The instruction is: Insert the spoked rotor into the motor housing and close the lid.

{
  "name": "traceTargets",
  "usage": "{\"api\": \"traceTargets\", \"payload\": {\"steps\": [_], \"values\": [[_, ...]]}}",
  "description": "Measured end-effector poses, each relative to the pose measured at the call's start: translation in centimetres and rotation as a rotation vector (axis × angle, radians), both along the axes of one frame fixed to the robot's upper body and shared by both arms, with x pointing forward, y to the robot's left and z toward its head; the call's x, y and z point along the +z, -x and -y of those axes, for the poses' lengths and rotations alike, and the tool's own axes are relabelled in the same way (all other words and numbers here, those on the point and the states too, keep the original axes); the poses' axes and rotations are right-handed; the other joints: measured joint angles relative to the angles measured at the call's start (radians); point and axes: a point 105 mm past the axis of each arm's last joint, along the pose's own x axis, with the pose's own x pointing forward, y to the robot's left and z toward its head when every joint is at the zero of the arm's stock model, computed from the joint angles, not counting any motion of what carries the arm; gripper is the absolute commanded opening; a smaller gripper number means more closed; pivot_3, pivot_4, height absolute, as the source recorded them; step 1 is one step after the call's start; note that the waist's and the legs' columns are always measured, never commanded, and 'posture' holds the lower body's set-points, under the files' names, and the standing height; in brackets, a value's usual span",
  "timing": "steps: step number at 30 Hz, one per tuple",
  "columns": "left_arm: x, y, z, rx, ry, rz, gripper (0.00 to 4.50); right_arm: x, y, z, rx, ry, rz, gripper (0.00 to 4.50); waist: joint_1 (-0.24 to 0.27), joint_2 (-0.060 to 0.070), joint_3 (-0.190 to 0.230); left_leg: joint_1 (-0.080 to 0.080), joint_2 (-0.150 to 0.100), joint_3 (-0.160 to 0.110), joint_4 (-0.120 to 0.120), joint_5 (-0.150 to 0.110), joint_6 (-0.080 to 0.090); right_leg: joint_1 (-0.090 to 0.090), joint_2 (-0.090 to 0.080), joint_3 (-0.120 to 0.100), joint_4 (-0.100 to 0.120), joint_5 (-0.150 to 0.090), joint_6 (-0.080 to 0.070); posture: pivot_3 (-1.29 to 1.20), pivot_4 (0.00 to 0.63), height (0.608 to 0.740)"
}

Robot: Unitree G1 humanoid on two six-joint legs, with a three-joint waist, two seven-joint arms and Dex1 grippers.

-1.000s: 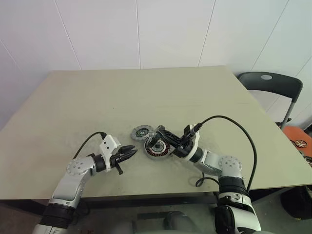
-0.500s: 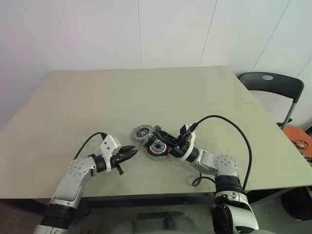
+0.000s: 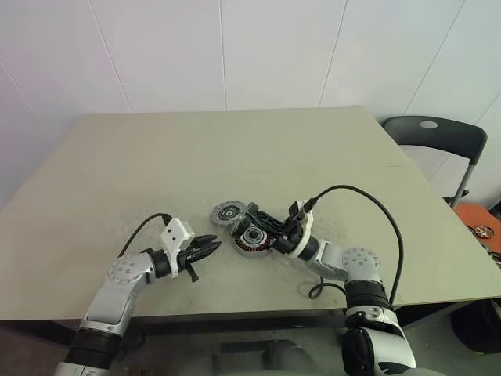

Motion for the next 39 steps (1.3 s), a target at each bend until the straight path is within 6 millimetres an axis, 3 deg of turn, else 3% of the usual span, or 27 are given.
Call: {"api": "traceTargets", "payload": {"steps": [10,13,18,30,39], "values": [[0.0,0.0,0.0,0.000,0.000,0.001,0.92,-0.4,-0.1,-0.1,0.015,0.030,-0.001,0.00,-0.002,-0.001,0.000,0.002,0.000,0.000,0.001,0.000,0.000,0.002,0.000,0.000,0.000,0.000,0.001,0.00,0.000,0.740],[0.0,0.0,0.0,0.000,0.000,0.002,0.92,-0.5,-0.1,-0.2,0.015,0.043,0.003,0.73,-0.002,-0.001,0.000,0.002,0.000,0.000,0.001,0.000,0.000,0.002,0.000,0.000,0.000,-0.001,0.001,0.00,0.000,0.740],[0.0,0.0,0.0,0.001,-0.005,0.003,0.92,-1.1,-0.1,-0.2,0.016,0.080,0.002,2.35,0.000,0.000,0.000,0.000,0.000,0.000,0.000,0.000,0.000,0.001,0.000,0.000,0.000,0.000,0.000,0.00,0.000,0.740],[0.0,0.0,0.0,0.000,-0.008,0.004,0.92,-1.6,0.4,1.2,0.025,0.126,-0.007,2.35,-0.001,0.000,0.000,0.001,0.000,0.000,0.001,0.000,0.000,0.001,0.000,0.000,0.001,0.000,0.000,0.00,0.000,0.740],[-0.1,0.0,0.3,-0.008,-0.007,0.002,0.92,-1.2,0.8,1.0,0.098,0.294,0.099,2.35,0.003,0.000,0.000,0.001,0.000,0.000,0.001,0.000,0.000,0.001,0.000,0.000,0.000,-0.001,0.002,0.00,0.000,0.740]]}}
